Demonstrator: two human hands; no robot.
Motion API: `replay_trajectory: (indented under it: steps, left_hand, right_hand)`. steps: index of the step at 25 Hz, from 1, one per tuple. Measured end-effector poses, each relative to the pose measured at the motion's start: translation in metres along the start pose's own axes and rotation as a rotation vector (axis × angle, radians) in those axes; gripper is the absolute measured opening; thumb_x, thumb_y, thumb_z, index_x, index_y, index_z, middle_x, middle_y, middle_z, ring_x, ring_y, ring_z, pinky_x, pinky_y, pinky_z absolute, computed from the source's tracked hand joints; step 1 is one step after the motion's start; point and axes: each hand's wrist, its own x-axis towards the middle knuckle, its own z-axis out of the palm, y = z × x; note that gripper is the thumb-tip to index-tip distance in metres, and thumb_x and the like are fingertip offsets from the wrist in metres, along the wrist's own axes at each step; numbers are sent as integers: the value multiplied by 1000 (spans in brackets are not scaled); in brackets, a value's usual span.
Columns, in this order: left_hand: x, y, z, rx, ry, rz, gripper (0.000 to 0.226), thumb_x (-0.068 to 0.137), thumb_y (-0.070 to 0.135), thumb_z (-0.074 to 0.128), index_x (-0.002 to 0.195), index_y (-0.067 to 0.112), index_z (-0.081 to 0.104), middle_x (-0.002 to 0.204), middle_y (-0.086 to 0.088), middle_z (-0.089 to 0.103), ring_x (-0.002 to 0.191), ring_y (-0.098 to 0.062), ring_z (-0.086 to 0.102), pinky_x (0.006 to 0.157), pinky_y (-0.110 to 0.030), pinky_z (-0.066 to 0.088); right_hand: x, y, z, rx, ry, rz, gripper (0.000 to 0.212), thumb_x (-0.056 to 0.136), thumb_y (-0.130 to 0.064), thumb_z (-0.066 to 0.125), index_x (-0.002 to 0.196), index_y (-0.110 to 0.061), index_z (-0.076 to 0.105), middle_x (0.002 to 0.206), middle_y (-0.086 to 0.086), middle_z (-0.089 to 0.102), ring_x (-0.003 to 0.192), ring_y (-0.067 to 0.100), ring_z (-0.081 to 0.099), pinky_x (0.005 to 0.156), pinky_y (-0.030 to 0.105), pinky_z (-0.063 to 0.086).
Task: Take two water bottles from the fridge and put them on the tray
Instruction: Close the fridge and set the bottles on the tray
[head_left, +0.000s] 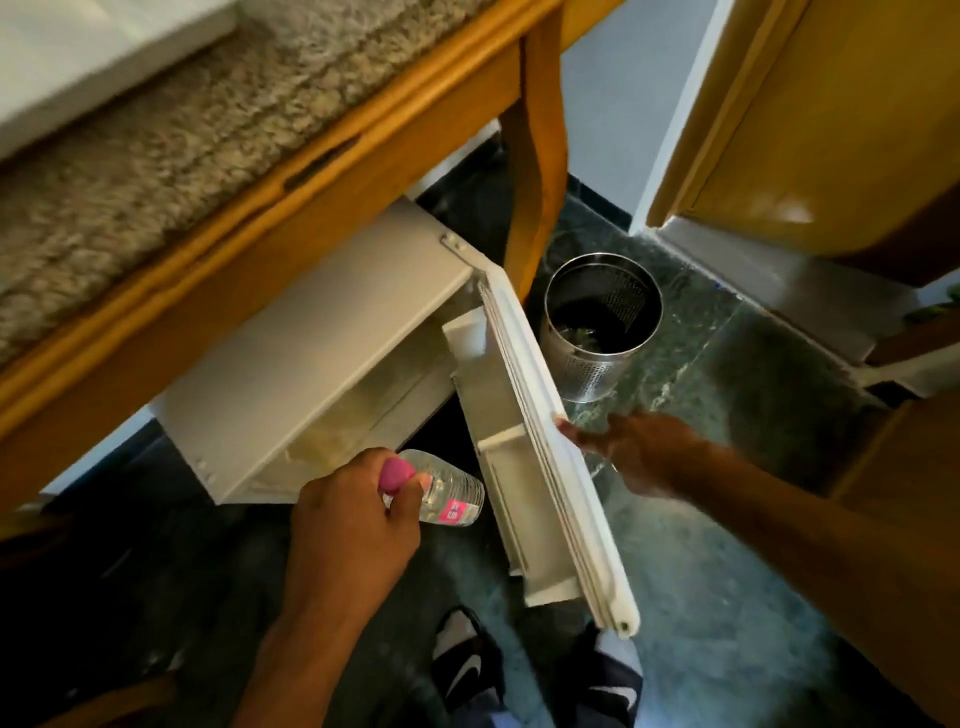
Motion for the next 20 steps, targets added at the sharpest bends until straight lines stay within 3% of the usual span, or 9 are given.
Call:
replay_trajectory:
  steps: [2,5,9,14,18,20]
  left_hand:
    - [-1,-13,-17,43,43,-13,20,85,36,66,96,19,68,99,-4,75,89,-19,69,79,-30,57]
    - [-3,-29,-45,108,99,-52,24,85,36,66,102,20,67,101,-6,74,89,-21,68,83,-36,59]
    - [1,-63,-97,156,167,-106,18,86,33,65,96,18,66,94,-5,74,83,-20,69,76,-34,60]
    - [13,-75,-110,134,201,-98,10,85,26,67,86,15,66,79,-4,72,72,-18,66,65,-26,49]
    - [22,-75,-99,65,178,-117,16,87,25,66,95,12,66,94,-7,72,90,-23,68,81,-37,59]
    - [27,-81,-96,48,177,-122,17,87,26,65,96,11,65,97,-8,72,92,-23,67,82,-42,59]
  right_hand:
    - [9,-34,-2,26,20,-21,100,91,-13,56,139,-53,-21,130,26,50,106,39,59,78,45,56]
    - [29,-80,-8,53,36,-44,93,91,-18,58,146,-41,-13,122,25,53,100,35,61,78,43,54]
    - [80,-146,-39,142,7,-97,89,91,-21,55,148,-42,-10,113,21,58,86,30,60,71,38,50]
    - [115,-173,-65,167,-7,-77,89,89,-18,54,150,-39,-7,119,27,58,103,40,61,86,43,51]
    - [136,-184,-76,103,70,-72,80,90,-21,49,152,-31,0,113,24,62,101,41,62,85,47,52]
    - [146,-189,-87,107,46,-72,76,92,-22,48,153,-28,3,122,24,60,108,41,59,89,47,50]
